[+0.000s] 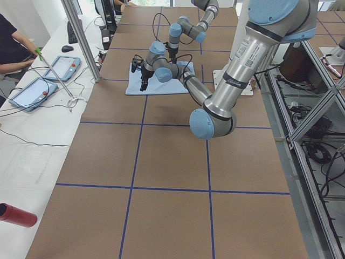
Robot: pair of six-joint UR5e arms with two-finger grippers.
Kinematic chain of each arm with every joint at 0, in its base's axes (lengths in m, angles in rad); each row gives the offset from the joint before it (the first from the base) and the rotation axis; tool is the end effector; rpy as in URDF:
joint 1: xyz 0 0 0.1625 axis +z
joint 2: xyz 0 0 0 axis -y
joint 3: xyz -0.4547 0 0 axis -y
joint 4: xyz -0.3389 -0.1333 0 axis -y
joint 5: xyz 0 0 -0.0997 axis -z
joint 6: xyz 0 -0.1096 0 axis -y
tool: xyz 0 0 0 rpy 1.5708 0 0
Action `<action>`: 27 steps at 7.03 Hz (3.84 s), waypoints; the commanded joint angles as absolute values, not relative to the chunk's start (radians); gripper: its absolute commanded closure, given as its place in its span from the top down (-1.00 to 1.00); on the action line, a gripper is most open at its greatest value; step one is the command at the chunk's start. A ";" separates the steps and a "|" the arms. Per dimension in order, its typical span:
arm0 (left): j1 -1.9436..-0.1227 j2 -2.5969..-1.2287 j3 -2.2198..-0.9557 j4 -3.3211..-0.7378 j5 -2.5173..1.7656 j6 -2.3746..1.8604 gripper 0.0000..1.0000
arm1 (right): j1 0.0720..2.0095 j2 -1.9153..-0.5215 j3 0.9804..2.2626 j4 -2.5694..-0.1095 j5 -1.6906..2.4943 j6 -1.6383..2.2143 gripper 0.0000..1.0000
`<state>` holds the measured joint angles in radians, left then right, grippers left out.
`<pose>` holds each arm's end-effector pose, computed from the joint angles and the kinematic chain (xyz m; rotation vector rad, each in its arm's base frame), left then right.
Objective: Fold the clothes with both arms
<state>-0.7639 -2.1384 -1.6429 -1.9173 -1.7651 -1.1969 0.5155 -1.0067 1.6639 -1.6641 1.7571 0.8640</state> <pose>0.3998 -0.5383 0.3198 0.3804 0.9267 -0.2612 -0.5126 -0.4203 0.3775 0.1745 -0.5658 -0.2382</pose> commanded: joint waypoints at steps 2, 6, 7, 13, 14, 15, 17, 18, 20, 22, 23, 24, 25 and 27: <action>-0.762 -2.140 -1.643 -1.917 -1.766 -1.198 1.00 | 0.517 -1.014 1.658 -1.675 1.761 0.859 1.00; -0.761 -2.143 -1.643 -1.917 -1.766 -1.203 1.00 | 0.551 -1.022 1.657 -1.689 1.761 0.821 1.00; -0.761 -2.141 -1.643 -1.917 -1.766 -1.203 1.00 | 0.561 -1.031 1.657 -1.687 1.761 0.818 1.00; -0.761 -2.140 -1.643 -1.931 -1.766 -1.201 1.00 | 0.632 -1.065 1.664 -1.683 1.831 0.755 1.00; -0.761 -2.140 -1.643 -1.931 -1.766 -1.198 1.00 | 0.653 -1.051 1.675 -1.680 1.859 0.755 1.00; -0.761 -2.143 -1.646 -1.931 -1.767 -1.200 1.00 | 0.670 -1.022 1.686 -1.680 1.882 0.755 1.00; -0.761 -2.148 -1.667 -1.930 -1.838 -1.213 1.00 | 0.672 -0.941 1.666 -1.674 1.898 0.758 1.00; -0.761 -2.148 -1.669 -1.930 -1.838 -1.213 1.00 | 0.673 -0.883 1.591 -1.672 1.896 0.764 1.00; -0.759 -2.149 -1.669 -1.936 -1.836 -1.213 1.00 | 0.676 -0.805 1.412 -1.569 1.891 0.761 1.00; -0.759 -2.151 -1.674 -1.936 -1.835 -1.213 1.00 | 0.715 -0.770 1.284 -1.491 1.893 0.750 1.00; -0.759 -2.151 -1.674 -1.937 -1.835 -1.213 1.00 | 0.732 -0.752 1.246 -1.491 1.893 0.708 1.00; -0.759 -2.151 -1.675 -1.937 -1.835 -1.213 1.00 | 0.732 -0.743 1.217 -1.490 1.893 0.706 1.00; -0.759 -2.151 -1.674 -1.937 -1.835 -1.212 1.00 | 0.732 -0.736 1.210 -1.489 1.893 0.706 1.00; -0.759 -2.151 -1.675 -1.937 -1.835 -1.212 1.00 | 0.730 -0.716 1.163 -1.488 1.896 0.703 1.00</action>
